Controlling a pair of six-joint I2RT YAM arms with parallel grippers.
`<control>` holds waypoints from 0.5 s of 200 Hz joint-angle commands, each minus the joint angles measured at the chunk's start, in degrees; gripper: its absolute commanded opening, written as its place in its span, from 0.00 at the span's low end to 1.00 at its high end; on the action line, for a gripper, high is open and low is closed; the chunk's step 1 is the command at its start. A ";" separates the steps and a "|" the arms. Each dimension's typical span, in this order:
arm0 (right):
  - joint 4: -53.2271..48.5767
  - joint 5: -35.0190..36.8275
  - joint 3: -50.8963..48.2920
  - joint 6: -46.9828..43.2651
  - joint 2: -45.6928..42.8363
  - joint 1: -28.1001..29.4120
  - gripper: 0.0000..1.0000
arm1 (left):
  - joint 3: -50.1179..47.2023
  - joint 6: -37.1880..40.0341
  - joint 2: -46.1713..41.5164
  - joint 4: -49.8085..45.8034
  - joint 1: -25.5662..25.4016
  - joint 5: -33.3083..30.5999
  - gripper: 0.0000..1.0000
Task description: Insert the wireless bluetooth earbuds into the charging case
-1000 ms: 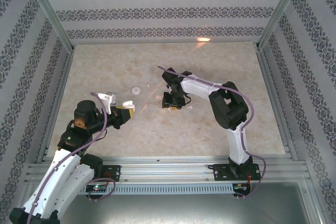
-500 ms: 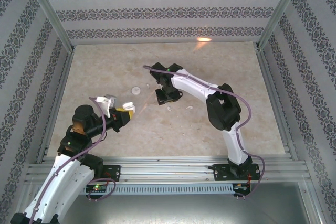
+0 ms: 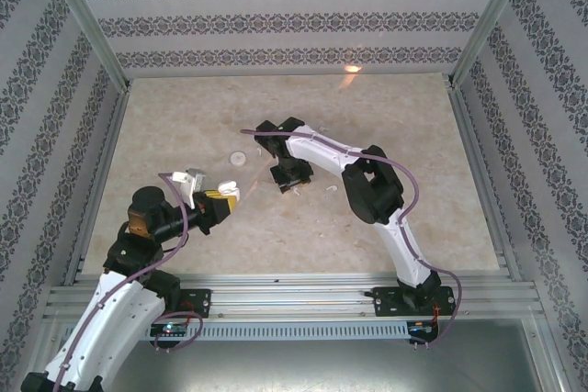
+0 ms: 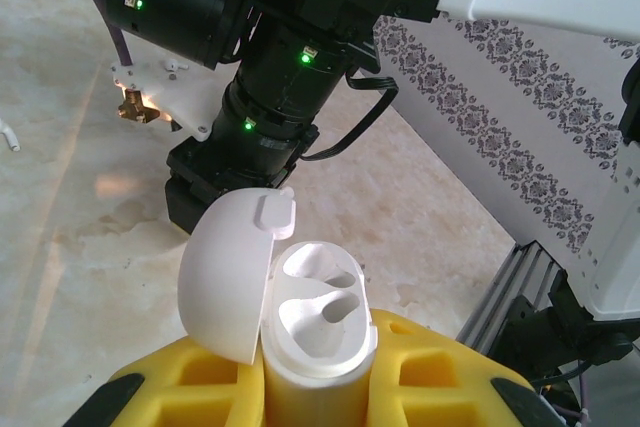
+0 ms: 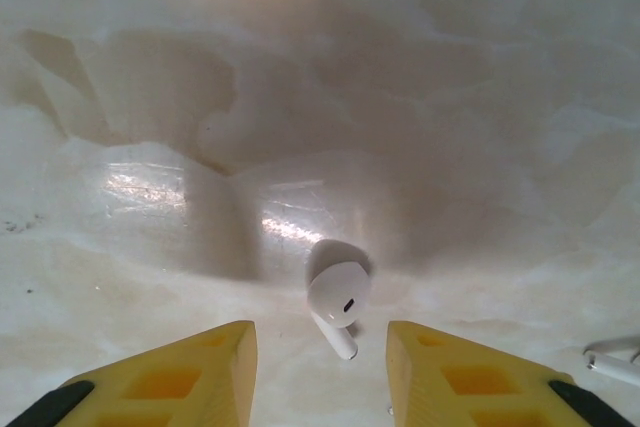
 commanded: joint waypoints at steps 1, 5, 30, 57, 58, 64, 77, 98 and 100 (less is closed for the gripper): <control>-1.66 1.27 1.40 -1.27 1.76 -0.18 0.38 | 0.00 1.05 0.91 4.31 0.20 1.91 0.00; -1.59 1.15 1.51 -1.28 1.95 -0.22 0.38 | 0.08 1.06 1.21 4.48 0.20 2.10 0.00; -1.22 1.50 1.95 -1.38 2.88 -0.33 0.35 | 0.38 1.04 2.77 5.32 0.23 2.84 0.00; -1.28 1.29 2.66 -1.47 4.00 -0.57 0.31 | 0.52 1.12 2.86 4.89 0.15 3.21 0.00; -1.27 1.28 2.62 -1.46 4.05 -0.58 0.31 | 0.48 1.14 2.87 4.82 0.15 3.21 0.00; -1.27 1.27 2.59 -1.45 4.11 -0.67 0.29 | 0.42 1.20 2.71 4.66 0.13 3.18 0.00; -1.21 1.18 2.34 -1.45 4.18 -0.69 0.27 | 0.09 1.34 2.38 4.63 0.13 3.25 0.00; -1.17 0.76 1.80 -1.59 3.66 -0.96 0.23 | -0.84 1.15 1.74 6.31 0.14 4.03 0.00; -1.17 0.68 1.67 -1.55 3.55 -0.99 0.23 | -1.05 1.09 1.61 6.56 0.08 4.12 0.00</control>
